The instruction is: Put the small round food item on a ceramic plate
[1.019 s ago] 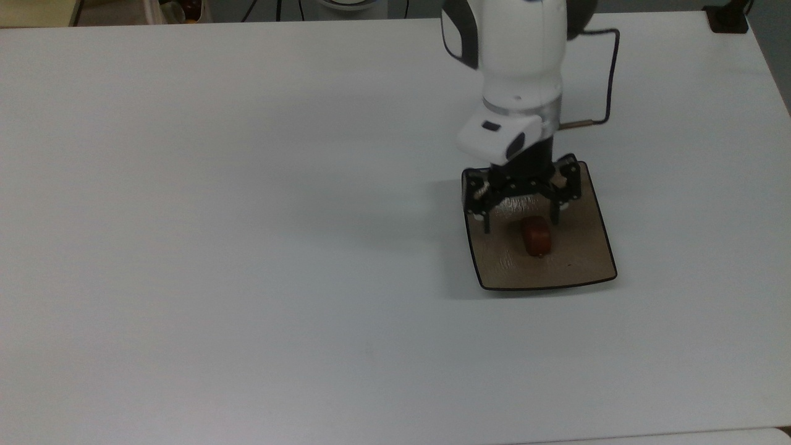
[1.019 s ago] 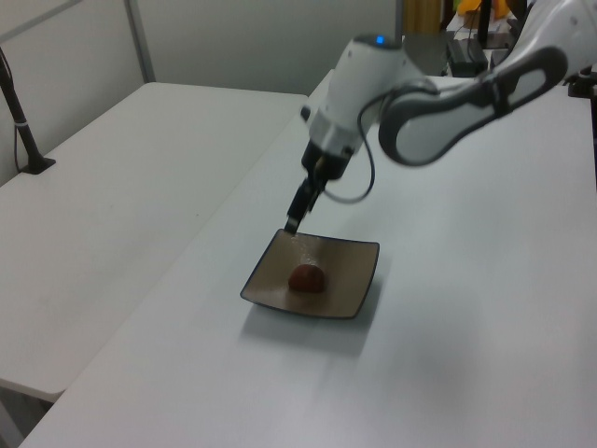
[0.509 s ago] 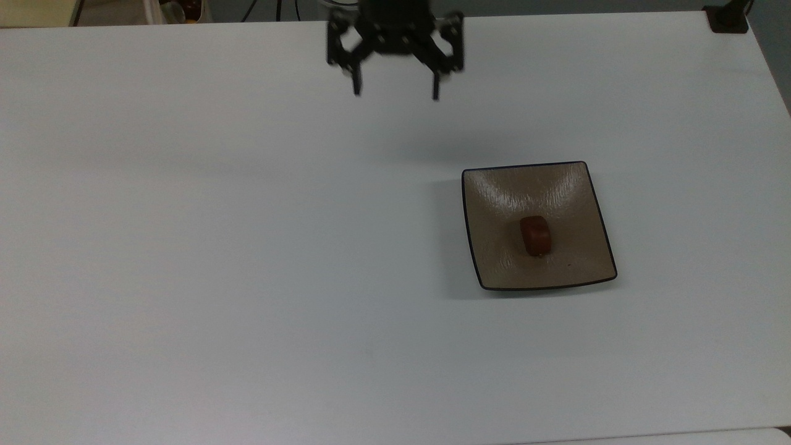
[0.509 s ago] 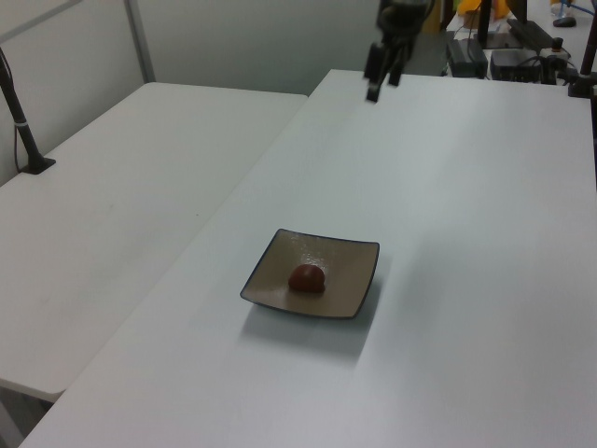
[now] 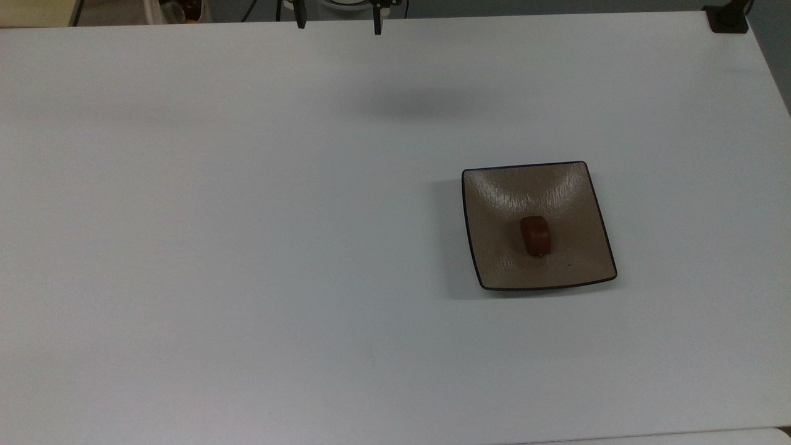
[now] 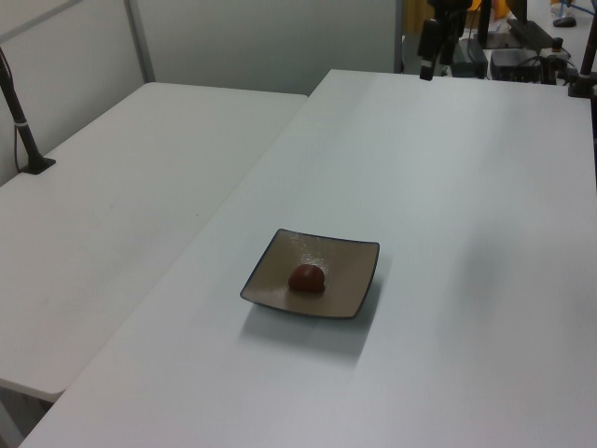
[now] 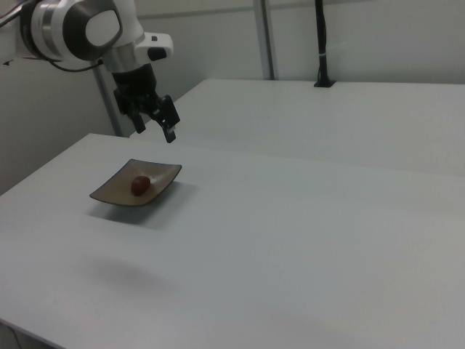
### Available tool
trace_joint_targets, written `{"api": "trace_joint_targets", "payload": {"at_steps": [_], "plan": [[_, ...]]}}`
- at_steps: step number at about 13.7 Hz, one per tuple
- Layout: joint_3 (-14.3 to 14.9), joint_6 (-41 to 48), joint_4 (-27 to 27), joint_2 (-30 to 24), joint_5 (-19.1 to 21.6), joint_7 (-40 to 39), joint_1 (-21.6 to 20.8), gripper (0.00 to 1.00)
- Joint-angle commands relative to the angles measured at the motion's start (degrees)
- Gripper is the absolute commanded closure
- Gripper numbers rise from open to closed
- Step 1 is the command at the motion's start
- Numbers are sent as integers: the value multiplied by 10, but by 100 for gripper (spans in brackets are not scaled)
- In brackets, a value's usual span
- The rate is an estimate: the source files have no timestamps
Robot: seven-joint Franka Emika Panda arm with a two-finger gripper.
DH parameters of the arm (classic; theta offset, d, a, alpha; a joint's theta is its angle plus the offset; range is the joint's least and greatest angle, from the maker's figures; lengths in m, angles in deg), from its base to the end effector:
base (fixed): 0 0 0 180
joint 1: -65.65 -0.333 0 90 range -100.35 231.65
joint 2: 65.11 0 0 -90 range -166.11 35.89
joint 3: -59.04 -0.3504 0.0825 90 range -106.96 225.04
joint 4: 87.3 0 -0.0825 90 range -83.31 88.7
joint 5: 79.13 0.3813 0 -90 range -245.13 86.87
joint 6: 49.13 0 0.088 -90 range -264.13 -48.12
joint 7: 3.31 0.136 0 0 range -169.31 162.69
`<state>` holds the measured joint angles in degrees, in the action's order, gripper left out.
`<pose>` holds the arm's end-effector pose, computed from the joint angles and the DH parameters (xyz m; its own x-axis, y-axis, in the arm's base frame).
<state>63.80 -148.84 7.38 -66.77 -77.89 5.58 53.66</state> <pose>0.5560 0.0725 0.6231 0.9932 -0.0336 0.1112 -0.0291 -0.9987 -0.0417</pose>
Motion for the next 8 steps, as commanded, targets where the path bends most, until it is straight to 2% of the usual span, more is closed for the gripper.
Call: {"api": "trace_joint_targets", "payload": {"at_steps": [1, 3, 8], "plan": [[-2, -3, 36, -32, 10, -111, 9, 0], [-2, 0, 42, -33, 10, -135, 9, 0], [-5, -5, 38, -32, 10, -133, 9, 0]]}}
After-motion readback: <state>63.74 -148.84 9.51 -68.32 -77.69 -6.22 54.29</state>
